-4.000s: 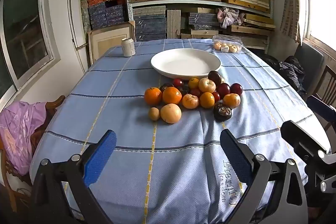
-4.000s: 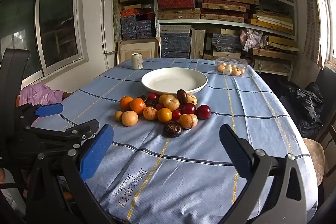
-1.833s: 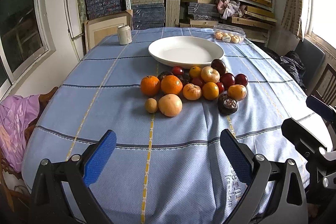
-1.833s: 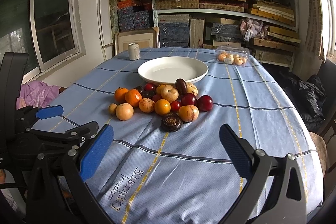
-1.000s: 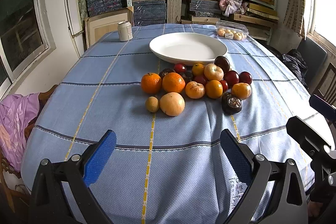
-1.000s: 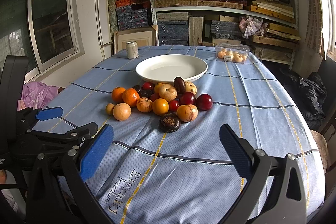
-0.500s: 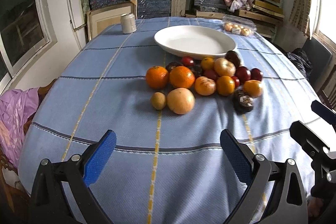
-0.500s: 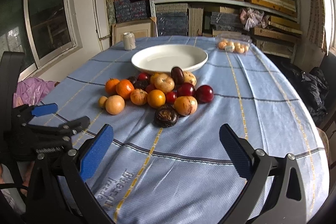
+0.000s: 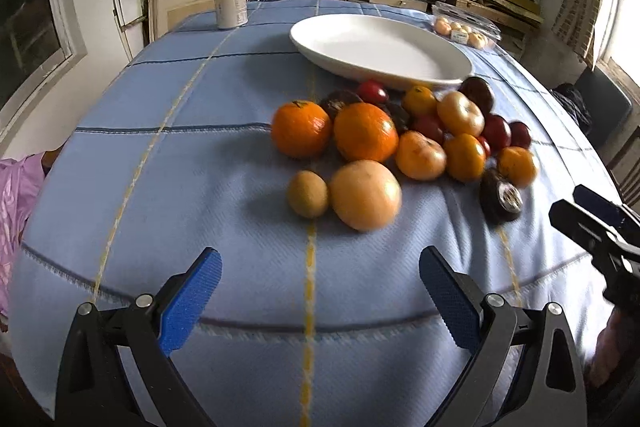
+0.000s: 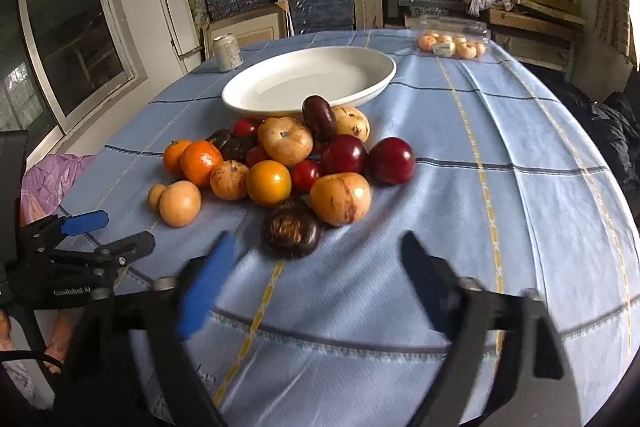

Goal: Organize fruits
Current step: 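Grasp the small brown kiwi with the left gripper while the right gripper grasps a yellow quince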

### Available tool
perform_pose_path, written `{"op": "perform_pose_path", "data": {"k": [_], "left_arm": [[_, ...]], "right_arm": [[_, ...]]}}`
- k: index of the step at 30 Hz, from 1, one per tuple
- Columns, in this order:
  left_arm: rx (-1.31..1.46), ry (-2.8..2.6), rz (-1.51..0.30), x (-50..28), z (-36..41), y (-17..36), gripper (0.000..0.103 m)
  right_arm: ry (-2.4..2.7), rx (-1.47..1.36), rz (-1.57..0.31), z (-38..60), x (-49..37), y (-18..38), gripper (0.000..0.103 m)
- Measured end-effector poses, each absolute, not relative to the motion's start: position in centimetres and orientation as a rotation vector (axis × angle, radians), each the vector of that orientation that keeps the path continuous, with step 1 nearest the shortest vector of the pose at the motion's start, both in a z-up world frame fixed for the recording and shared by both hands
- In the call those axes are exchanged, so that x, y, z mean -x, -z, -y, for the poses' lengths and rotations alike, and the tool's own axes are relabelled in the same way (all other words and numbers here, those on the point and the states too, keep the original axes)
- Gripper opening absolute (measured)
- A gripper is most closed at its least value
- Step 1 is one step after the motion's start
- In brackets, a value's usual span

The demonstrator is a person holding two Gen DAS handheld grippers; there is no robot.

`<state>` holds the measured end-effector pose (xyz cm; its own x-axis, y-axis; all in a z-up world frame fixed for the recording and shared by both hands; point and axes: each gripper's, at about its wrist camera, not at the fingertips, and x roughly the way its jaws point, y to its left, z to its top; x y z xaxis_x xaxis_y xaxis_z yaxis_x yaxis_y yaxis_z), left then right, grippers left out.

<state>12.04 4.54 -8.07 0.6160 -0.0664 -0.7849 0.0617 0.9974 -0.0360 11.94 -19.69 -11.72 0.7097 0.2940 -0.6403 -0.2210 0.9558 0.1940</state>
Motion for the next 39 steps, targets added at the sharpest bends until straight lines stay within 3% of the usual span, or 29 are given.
{"op": "perform_pose_path", "data": {"k": [8,12,18,19,20,30,33,39], "left_arm": [[0.121,0.082,-0.942,-15.1,-7.4,8.5,0.1],[0.15,0.108,-0.933,-15.9,-8.1,8.6,0.095],[0.14,0.167,-0.908,-15.9,-8.1,8.1,0.068],[0.133,0.168,-0.915,-16.0,-8.2,8.2,0.055],[0.13,0.175,-0.926,-16.2,-8.2,8.4,0.05],[0.133,0.18,-0.932,-17.1,-7.2,8.7,0.047],[0.124,0.218,-0.967,-17.2,-6.5,9.1,0.036],[0.102,0.2,-0.956,-17.3,-5.9,9.3,0.033]], "right_arm": [[-0.299,-0.169,-0.767,20.4,-14.8,12.0,0.075],[-0.306,-0.189,-0.763,20.7,-15.5,12.0,0.075],[-0.314,-0.232,-0.767,21.2,-16.1,12.3,0.075],[-0.315,-0.239,-0.765,21.4,-16.2,12.4,0.075],[-0.315,-0.246,-0.763,21.6,-16.2,12.4,0.075],[-0.322,-0.278,-0.768,22.2,-16.6,12.7,0.075],[-0.324,-0.291,-0.773,22.3,-16.7,12.8,0.075],[-0.33,-0.309,-0.778,22.6,-16.8,13.0,0.075]]}}
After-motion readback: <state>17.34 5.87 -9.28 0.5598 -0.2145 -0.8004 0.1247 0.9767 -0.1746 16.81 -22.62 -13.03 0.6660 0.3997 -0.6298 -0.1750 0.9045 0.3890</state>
